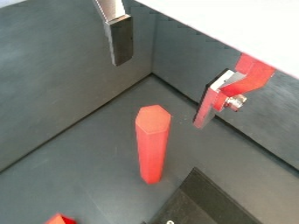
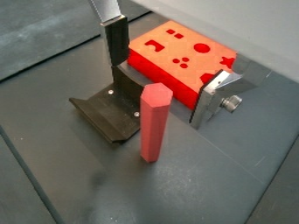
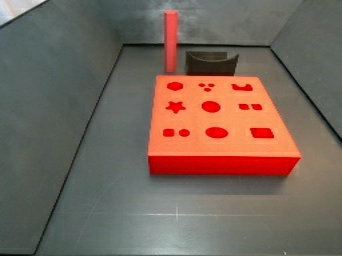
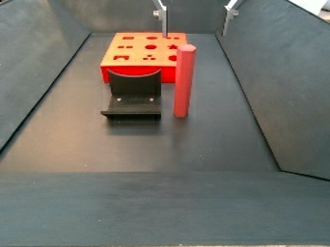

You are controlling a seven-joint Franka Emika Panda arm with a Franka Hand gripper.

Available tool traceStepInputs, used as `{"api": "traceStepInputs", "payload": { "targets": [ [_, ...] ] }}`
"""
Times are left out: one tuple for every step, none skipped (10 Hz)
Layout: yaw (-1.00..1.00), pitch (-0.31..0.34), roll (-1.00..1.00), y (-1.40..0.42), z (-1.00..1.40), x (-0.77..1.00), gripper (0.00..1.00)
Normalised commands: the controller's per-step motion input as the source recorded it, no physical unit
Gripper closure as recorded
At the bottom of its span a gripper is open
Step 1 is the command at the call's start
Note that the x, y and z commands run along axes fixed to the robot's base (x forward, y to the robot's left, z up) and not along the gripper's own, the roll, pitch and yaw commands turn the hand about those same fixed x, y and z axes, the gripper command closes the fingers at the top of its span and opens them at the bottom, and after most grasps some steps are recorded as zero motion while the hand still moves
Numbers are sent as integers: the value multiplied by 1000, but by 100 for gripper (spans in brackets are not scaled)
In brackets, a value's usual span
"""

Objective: Pick up the hexagon object. Move up. Move to above the board. Insert the hexagon object.
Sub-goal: Pick up the hexagon object.

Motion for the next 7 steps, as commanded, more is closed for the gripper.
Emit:
{"api": "traceStepInputs", "payload": {
  "targets": [
    [866,-21,-66,-117,-371,0,0],
    [889,-4,-57,-126,-360,0,0],
    [863,-17,-56,-157,-340,0,0],
    [769,-29,-47,-54,-360,0,0],
    [540,0,-23,0,-334,26,0],
    [429,0,-10,0,-363,40,0],
    [329,0,0,0,-360,0,0]
  ]
}}
